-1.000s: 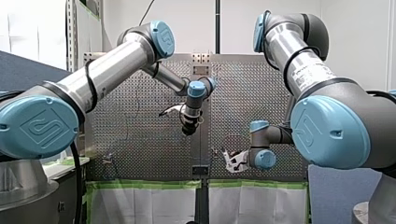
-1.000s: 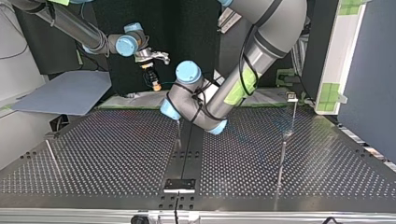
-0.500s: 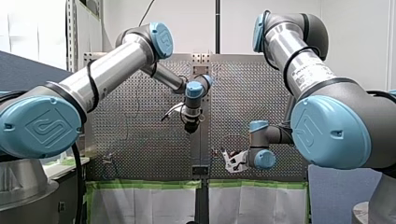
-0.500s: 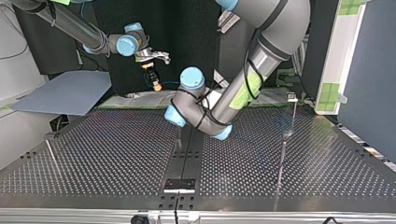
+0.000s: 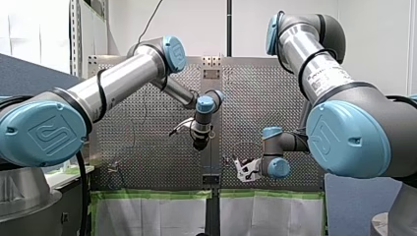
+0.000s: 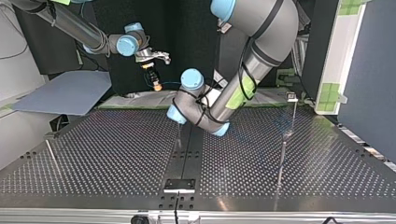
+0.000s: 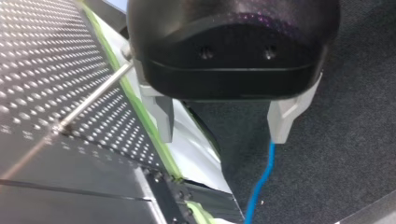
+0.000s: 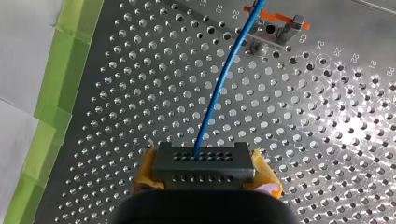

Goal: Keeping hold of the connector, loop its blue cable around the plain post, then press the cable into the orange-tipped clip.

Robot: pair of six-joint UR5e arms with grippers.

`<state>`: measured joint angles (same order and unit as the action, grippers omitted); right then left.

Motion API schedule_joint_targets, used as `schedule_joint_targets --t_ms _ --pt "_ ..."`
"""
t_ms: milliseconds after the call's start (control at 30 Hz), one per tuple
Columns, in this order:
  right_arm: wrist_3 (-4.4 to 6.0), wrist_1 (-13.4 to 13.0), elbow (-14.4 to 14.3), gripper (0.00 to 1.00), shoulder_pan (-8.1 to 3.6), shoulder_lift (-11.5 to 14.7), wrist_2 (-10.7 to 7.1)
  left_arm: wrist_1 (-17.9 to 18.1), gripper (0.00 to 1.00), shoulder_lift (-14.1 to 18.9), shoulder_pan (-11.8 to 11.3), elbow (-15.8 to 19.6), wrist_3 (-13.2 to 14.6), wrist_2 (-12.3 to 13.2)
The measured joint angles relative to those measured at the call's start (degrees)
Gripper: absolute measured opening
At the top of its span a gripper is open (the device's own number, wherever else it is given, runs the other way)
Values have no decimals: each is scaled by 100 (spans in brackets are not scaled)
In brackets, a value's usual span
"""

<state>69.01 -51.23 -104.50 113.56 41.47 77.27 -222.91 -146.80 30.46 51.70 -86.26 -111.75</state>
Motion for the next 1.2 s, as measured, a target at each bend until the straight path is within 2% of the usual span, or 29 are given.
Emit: schedule_joint_targets --t_ms 333,700,1200 --pt "0 -2 2 0 0 -1 0 213 100 -198 8 9 -35 87" --pt "0 -7 3 0 4 1 0 396 100 -635 2 15 -20 143" --pt "-9 -10 3 0 1 -1 0 1100 100 -741 -178 292 -114 178"
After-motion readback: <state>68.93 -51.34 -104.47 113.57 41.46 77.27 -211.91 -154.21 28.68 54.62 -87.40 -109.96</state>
